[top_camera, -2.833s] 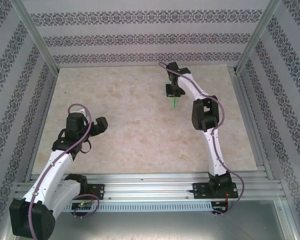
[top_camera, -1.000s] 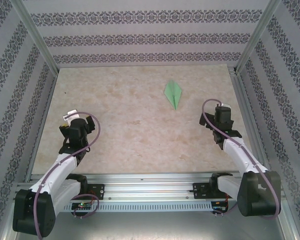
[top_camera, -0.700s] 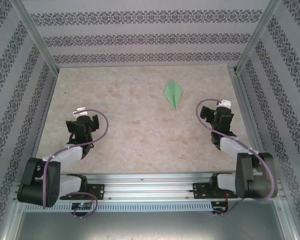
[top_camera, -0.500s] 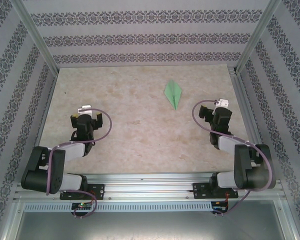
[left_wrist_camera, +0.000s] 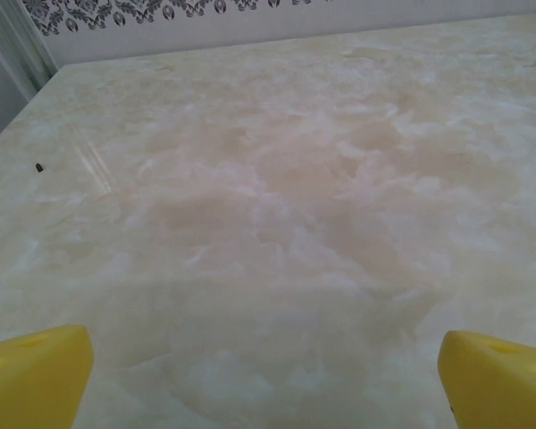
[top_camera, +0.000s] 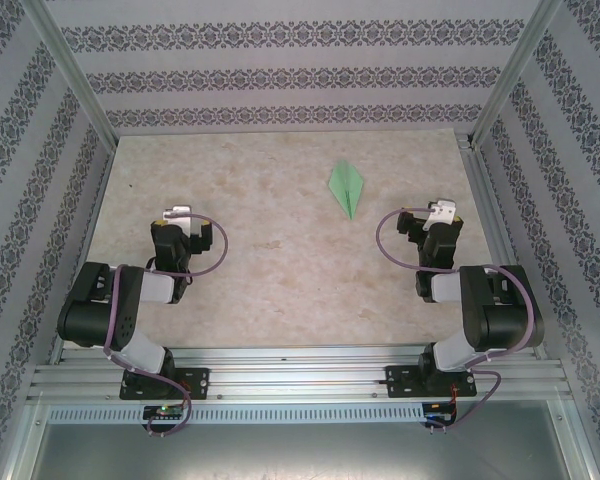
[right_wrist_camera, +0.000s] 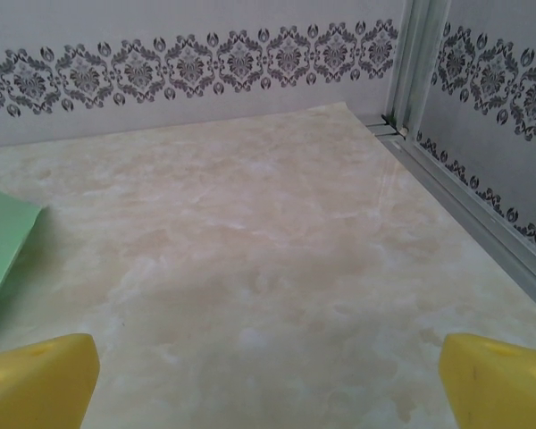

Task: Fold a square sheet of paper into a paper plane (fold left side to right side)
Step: Reset both arms

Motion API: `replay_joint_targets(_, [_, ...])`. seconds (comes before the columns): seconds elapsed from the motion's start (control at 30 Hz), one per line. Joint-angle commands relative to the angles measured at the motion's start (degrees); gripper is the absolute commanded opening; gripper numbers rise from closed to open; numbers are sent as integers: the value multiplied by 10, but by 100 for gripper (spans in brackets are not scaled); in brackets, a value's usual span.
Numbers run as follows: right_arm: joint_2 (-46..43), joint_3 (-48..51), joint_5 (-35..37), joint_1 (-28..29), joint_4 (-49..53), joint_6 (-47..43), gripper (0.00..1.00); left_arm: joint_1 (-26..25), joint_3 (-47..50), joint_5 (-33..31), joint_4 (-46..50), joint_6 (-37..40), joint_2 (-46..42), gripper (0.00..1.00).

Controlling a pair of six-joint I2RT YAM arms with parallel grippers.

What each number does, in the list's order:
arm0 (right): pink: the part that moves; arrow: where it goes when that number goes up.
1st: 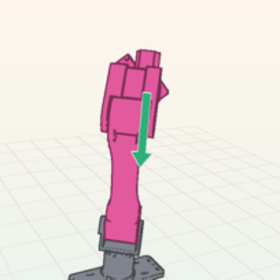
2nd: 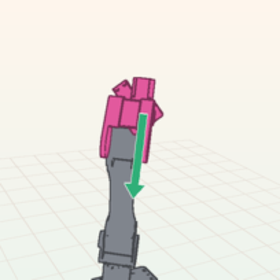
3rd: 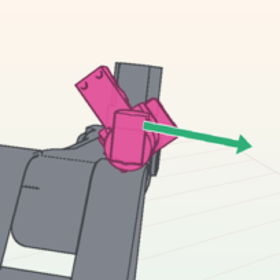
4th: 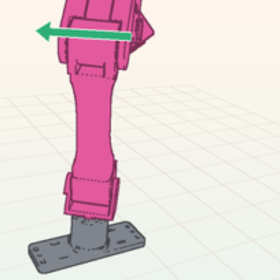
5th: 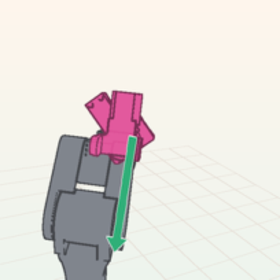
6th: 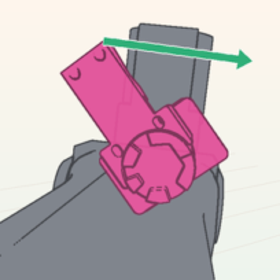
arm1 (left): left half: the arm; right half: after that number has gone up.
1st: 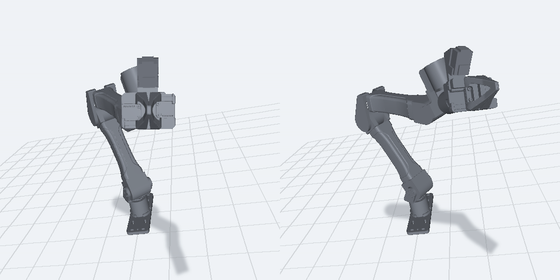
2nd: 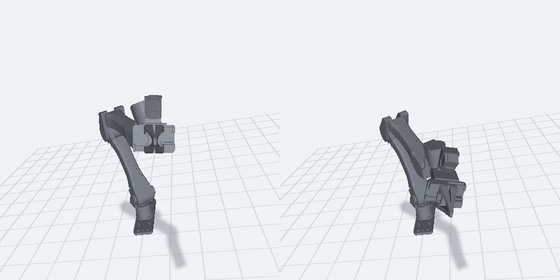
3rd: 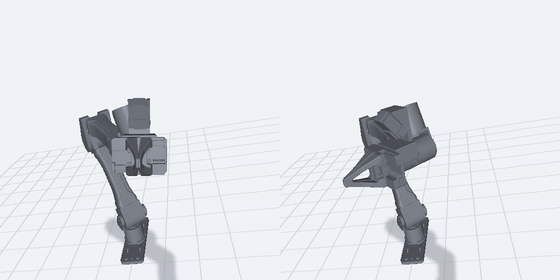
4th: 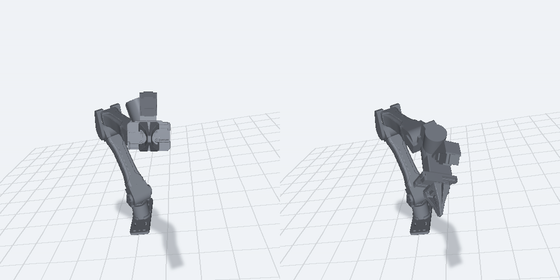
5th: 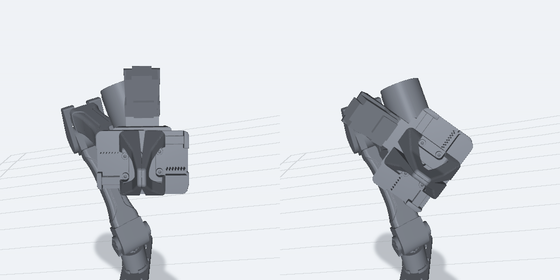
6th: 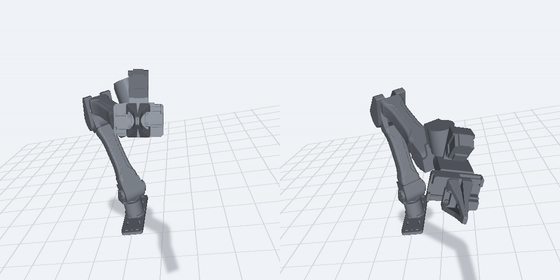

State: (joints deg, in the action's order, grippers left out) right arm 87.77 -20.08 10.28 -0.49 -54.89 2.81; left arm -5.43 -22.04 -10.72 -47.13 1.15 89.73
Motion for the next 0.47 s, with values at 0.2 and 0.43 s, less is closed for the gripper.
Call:
replay_joint_targets(0.2, [2, 0, -4, 10, -32, -25, 98, 6, -12, 34, -13, -1, -3, 100])
replay_joint_targets(0.43, [3, 1, 8, 13, -32, -23, 98, 6, -12, 34, -13, -1, -3, 100])
